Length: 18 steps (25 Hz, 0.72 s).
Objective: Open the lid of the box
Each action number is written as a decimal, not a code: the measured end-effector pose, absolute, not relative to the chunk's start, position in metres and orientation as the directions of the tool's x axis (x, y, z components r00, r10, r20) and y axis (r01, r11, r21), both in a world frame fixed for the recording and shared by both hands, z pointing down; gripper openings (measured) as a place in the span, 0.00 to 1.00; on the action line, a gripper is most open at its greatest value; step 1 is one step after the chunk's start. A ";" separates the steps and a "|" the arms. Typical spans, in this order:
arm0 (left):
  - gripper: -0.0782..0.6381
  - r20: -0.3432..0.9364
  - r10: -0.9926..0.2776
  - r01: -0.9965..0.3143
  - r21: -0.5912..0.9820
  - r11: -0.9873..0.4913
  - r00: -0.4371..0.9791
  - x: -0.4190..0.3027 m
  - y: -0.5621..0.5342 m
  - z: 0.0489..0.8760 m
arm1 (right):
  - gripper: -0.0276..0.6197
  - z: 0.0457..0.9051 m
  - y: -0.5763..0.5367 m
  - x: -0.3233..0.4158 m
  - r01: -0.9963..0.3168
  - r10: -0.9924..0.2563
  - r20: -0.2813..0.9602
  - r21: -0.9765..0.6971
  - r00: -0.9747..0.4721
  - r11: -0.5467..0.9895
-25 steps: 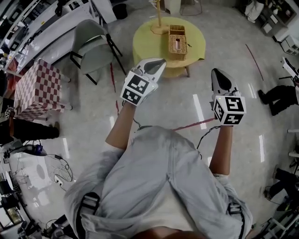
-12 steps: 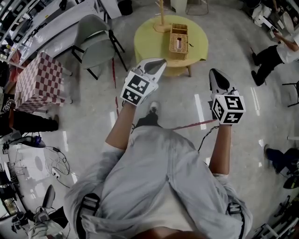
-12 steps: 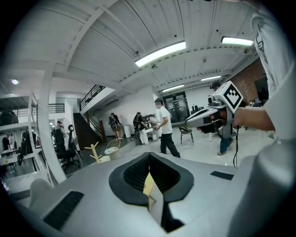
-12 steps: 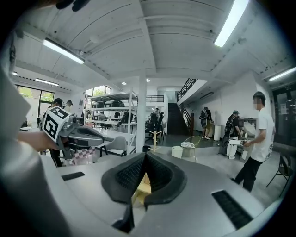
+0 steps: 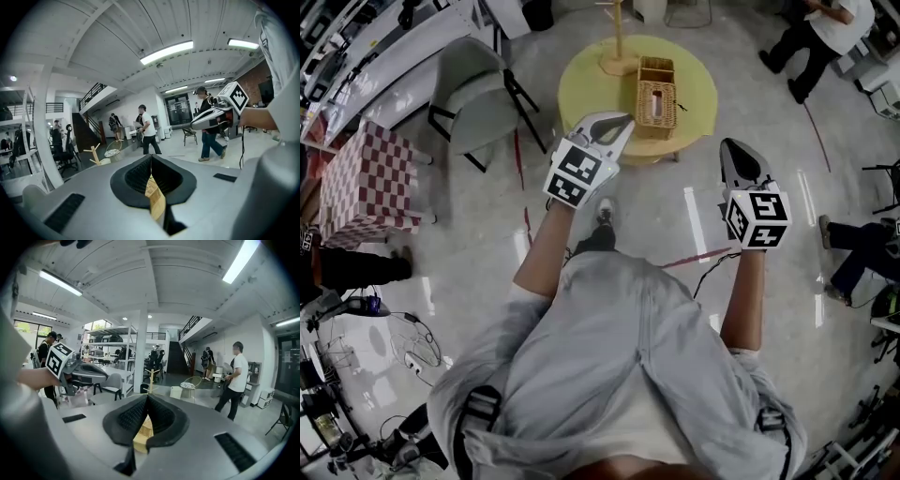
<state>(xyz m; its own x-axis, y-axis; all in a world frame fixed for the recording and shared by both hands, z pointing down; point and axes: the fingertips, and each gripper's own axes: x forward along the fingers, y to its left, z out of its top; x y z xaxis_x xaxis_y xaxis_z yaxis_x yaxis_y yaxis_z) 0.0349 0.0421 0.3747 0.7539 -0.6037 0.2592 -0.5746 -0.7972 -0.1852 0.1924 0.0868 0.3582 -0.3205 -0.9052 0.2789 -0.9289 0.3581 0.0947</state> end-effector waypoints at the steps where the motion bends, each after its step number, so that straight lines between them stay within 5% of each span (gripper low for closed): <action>1: 0.15 0.261 -0.596 -0.567 -0.185 -0.803 0.759 0.036 0.029 0.375 | 0.08 0.358 0.074 0.193 -0.931 -0.908 0.279 0.096 -0.314 0.351; 18: 0.15 0.260 -0.516 -0.496 -0.145 -0.856 0.816 0.043 -0.178 0.376 | 0.08 0.362 -0.123 0.198 -0.963 -0.917 0.339 0.091 -0.208 0.253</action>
